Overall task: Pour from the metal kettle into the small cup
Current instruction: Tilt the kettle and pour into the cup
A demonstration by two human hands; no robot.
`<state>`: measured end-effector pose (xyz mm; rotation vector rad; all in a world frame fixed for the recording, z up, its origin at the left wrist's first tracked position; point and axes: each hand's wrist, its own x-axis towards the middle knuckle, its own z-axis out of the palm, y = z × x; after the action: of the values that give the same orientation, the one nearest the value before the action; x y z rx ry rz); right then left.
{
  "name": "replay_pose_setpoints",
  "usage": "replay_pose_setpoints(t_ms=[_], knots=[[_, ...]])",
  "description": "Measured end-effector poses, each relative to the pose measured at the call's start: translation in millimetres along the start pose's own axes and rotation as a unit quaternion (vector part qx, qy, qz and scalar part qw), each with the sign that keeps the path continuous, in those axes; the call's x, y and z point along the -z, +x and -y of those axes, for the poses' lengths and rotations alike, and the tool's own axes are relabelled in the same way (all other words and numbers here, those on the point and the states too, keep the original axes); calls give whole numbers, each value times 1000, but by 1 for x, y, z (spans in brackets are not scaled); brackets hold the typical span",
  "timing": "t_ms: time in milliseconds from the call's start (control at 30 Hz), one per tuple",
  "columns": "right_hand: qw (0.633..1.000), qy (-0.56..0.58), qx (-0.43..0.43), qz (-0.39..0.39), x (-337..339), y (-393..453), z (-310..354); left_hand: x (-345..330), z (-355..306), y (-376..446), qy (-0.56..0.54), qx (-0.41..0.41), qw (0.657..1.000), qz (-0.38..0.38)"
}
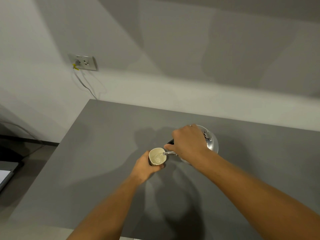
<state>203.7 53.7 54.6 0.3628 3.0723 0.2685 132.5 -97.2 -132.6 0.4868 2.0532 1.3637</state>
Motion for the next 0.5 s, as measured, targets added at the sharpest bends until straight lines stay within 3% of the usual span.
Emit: replay_pose_setpoints(t_ms=[500], knots=[[1000,-7,7,-1,-1,1,2,0,1,1,6,1,1000,2]])
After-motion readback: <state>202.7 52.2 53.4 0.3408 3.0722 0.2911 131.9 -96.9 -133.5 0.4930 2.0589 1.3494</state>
